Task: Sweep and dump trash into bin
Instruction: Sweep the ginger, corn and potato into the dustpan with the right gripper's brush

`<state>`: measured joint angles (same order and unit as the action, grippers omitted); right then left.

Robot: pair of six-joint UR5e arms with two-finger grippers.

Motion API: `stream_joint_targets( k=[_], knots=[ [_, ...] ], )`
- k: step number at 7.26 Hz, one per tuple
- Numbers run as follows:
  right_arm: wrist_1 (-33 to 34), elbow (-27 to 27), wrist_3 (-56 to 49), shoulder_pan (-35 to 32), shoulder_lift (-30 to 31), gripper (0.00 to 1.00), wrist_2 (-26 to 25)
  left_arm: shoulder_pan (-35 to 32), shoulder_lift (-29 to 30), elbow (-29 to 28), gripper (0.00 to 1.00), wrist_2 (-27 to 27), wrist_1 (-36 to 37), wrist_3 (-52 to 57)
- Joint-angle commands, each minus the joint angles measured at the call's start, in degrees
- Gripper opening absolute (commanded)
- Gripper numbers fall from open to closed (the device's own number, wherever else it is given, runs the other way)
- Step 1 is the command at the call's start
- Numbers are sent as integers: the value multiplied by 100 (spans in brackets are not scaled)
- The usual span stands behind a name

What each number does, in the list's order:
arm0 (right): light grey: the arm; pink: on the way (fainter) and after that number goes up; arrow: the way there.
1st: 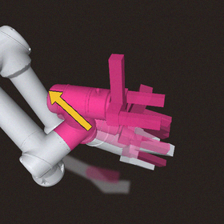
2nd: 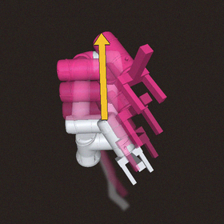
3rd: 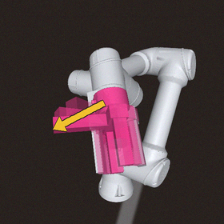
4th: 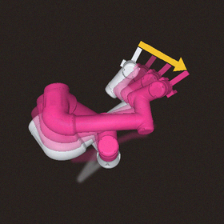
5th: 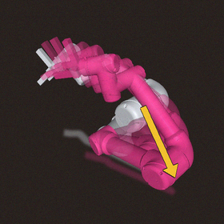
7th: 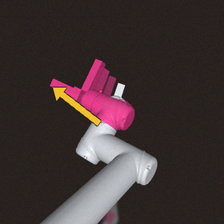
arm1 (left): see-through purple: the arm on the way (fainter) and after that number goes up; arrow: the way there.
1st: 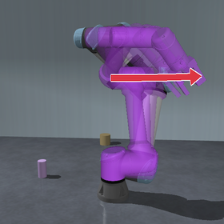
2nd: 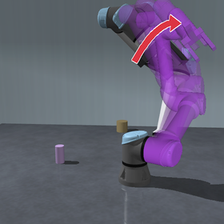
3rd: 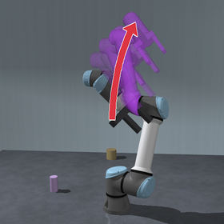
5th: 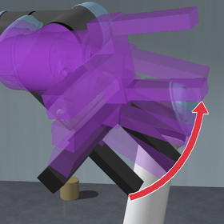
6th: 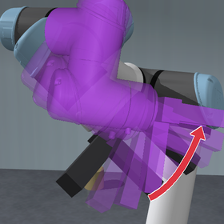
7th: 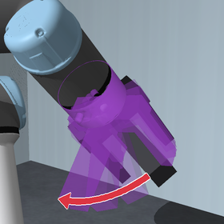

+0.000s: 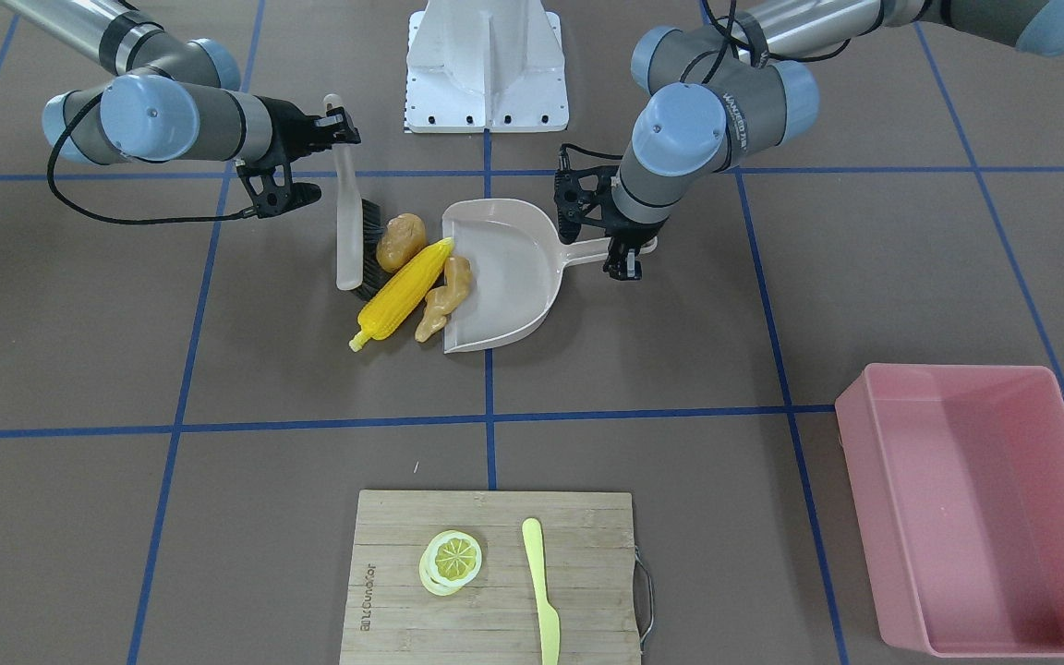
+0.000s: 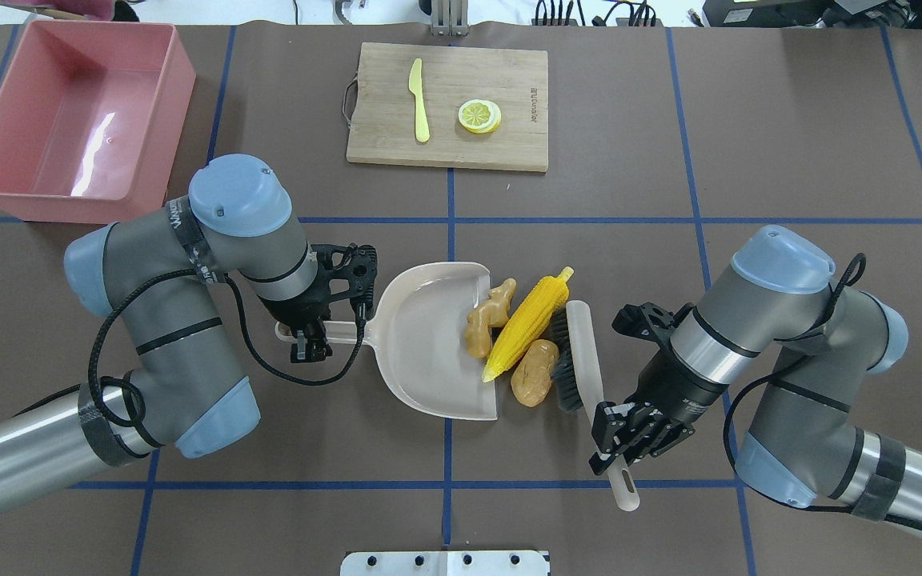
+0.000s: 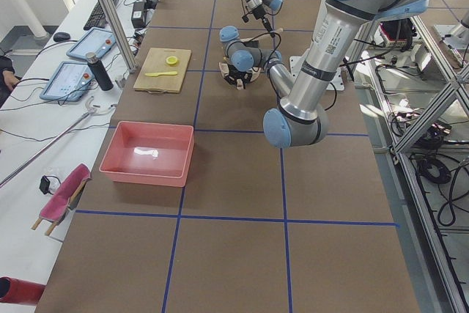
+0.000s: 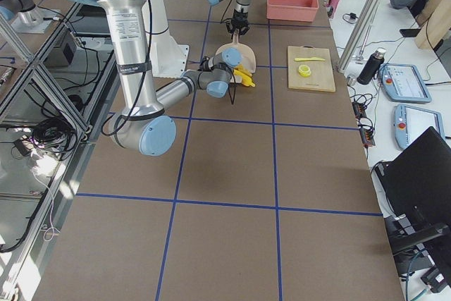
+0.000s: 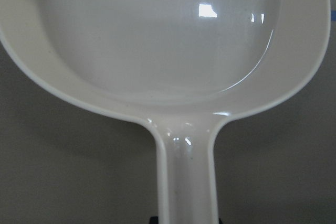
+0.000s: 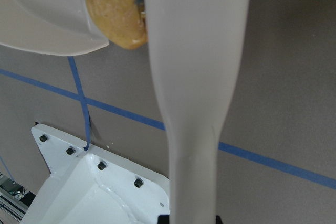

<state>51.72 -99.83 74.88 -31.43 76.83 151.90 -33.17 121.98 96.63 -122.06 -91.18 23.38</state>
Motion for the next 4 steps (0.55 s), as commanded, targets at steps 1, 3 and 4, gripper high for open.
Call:
stream_joint_targets(
  k=[1, 3, 4],
  knots=[
    [-4, 366, 1, 32, -447, 0, -46, 29, -25, 13, 0, -2, 12, 0],
    [14, 605, 18, 49, -783, 0, -169, 38, -34, 40, 0, -2, 39, 0],
    [22, 666, 97, 58, -906, 0, -187, 38, -43, 40, 0, -10, 39, 0]
  ],
)
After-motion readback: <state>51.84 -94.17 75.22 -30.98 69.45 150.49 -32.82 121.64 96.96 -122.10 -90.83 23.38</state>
